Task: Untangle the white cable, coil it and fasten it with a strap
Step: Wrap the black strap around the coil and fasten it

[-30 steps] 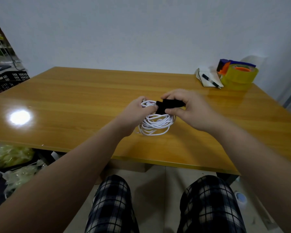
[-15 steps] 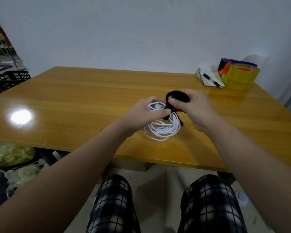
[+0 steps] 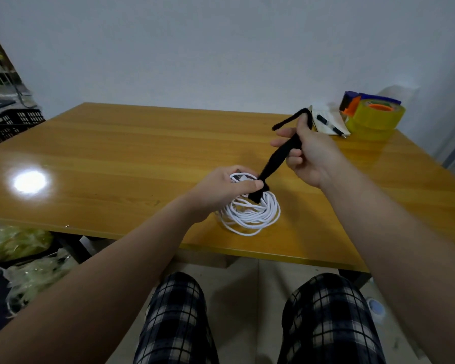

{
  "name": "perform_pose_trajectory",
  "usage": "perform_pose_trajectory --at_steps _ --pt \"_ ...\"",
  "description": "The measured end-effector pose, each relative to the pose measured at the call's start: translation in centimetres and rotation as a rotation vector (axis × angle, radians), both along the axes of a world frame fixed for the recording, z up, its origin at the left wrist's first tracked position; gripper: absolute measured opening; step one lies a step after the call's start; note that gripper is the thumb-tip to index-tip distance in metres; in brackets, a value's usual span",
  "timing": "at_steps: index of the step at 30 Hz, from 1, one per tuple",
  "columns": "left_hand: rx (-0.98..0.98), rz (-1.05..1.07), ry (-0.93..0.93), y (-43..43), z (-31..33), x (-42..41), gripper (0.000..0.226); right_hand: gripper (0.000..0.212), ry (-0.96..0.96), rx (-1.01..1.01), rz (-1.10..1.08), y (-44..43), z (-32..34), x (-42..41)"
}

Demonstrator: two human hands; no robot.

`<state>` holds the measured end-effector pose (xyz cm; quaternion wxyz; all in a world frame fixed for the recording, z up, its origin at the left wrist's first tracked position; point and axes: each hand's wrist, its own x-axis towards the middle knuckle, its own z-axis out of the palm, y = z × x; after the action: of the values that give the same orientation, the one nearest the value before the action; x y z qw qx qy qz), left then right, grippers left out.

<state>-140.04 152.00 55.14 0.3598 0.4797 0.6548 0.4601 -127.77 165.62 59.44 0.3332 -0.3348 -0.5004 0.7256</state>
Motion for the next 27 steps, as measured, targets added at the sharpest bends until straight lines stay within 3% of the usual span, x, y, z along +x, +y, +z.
perform_pose_trajectory --at_steps 3,4,7,8,12,16,20,23,25,27 --pt "0.057 0.102 0.062 0.2 -0.1 -0.3 0.016 0.025 0.131 -0.068 0.062 0.3 -0.6 0.0" --pt "0.07 0.15 0.127 0.3 -0.2 -0.5 0.017 0.024 0.065 -0.071 0.096 0.2 -1.0 0.1" --pt "0.062 0.203 0.321 0.8 -0.7 -0.6 0.023 0.029 -0.493 0.136 0.186 -1.1 -2.4 0.4" --pt "0.057 0.193 0.376 1.0 -0.8 -0.5 0.025 0.034 -0.56 0.186 0.179 -1.6 -2.7 0.4" --pt "0.075 0.174 0.486 1.3 -1.1 -0.2 0.031 0.047 -0.523 0.199 0.111 -2.4 -2.6 -0.1" --pt "0.099 0.176 0.43 1.2 -1.2 -0.1 0.03 0.028 -0.521 0.172 0.177 -2.5 -3.0 0.1" --pt "0.1 0.138 0.302 1.0 -1.1 0.1 0.023 0.016 -0.28 -0.013 0.145 -2.2 -3.3 -0.2" --pt "0.112 0.086 0.194 0.8 -0.6 0.6 0.022 0.008 -0.106 0.113 0.085 -2.0 -3.2 -0.3" --pt "0.137 0.01 0.218 0.6 0.1 1.1 0.023 0.011 -0.069 0.218 0.049 -2.0 -3.2 -0.5" --pt "0.164 -0.047 0.262 0.6 0.7 1.4 0.029 0.01 -0.018 0.192 0.039 -2.2 -3.4 -0.6"
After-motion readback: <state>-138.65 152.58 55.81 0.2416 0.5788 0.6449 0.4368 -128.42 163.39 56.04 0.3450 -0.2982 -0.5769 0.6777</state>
